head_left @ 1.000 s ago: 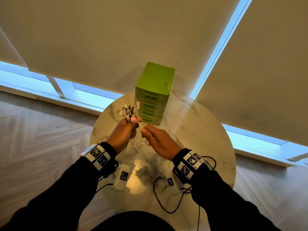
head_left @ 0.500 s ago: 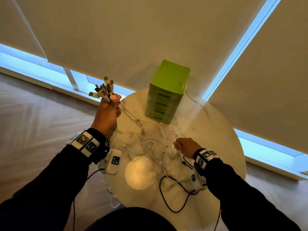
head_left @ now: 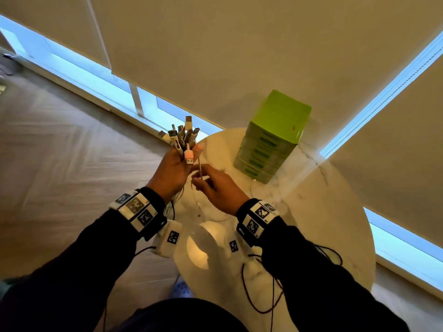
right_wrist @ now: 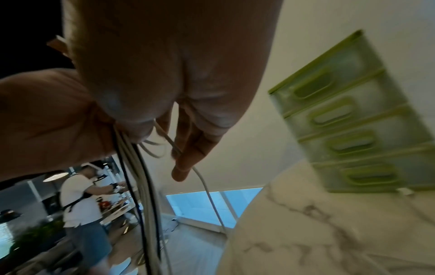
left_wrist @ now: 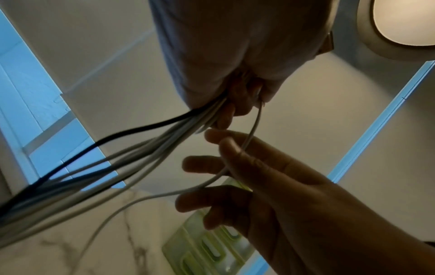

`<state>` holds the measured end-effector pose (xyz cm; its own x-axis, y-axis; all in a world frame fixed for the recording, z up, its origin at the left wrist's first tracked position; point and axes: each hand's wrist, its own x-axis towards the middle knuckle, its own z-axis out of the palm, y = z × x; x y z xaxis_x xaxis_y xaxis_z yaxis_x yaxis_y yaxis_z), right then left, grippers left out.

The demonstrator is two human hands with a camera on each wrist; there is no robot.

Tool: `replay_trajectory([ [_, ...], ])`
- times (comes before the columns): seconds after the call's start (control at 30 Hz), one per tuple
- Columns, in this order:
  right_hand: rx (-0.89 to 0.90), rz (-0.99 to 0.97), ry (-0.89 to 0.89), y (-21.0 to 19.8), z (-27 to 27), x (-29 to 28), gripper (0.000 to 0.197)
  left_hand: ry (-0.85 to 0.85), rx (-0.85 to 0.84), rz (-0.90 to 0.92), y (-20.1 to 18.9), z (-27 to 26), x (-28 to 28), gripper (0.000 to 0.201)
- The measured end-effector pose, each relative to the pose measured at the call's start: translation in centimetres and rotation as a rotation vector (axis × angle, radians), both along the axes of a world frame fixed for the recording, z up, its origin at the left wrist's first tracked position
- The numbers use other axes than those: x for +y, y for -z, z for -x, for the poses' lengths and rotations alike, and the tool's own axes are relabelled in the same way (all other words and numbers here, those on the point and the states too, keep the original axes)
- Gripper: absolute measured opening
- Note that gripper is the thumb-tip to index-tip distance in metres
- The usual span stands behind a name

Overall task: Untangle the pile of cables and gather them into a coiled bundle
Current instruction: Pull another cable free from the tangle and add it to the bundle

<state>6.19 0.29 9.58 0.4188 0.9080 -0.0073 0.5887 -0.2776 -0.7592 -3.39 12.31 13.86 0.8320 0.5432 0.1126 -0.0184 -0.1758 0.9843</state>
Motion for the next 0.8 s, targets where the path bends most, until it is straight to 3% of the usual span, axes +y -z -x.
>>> replay_trajectory([
  [0.1,-0.047,-0.029,-0.03,0.8,0.8,2.1,0.026,-0.104,0.075,-0.069,0.1,2.1,2.0,0.026],
  [0.2,0.033,-0.121,0.026,1.5,0.5,4.1,0.025,-0.212,0.114,0.005,0.9,4.5,4.0,0.03],
  [0.33,0.342,-0.206,0.17,2.4,0.2,7.4,0.029,-0.362,0.022,0.255,1.8,7.2,6.3,0.028],
  [0.47,0.613,-0.086,0.098,4.2,2.4,9.7,0.03,-0.419,-0.084,0.386,2.0,9.7,8.1,0.029],
  [0.53,0.56,0.148,0.008,6.2,3.9,10.2,0.03,-0.422,-0.117,0.455,2.1,10.5,8.8,0.028],
  [0.57,0.451,0.314,-0.049,7.2,4.6,10.4,0.034,-0.421,-0.13,0.486,2.1,11.0,9.1,0.027],
  [0.67,-0.058,0.822,-0.207,10.1,5.4,10.0,0.078,-0.393,-0.156,0.536,2.1,11.8,9.7,0.026],
  [0.73,-0.141,0.848,-0.216,10.0,6.0,9.8,0.107,-0.343,-0.15,0.552,2.1,12.2,9.8,0.028],
  [0.8,-0.14,0.594,-0.286,8.5,6.6,10.0,0.11,-0.273,-0.136,0.579,2.1,12.3,9.9,0.029],
])
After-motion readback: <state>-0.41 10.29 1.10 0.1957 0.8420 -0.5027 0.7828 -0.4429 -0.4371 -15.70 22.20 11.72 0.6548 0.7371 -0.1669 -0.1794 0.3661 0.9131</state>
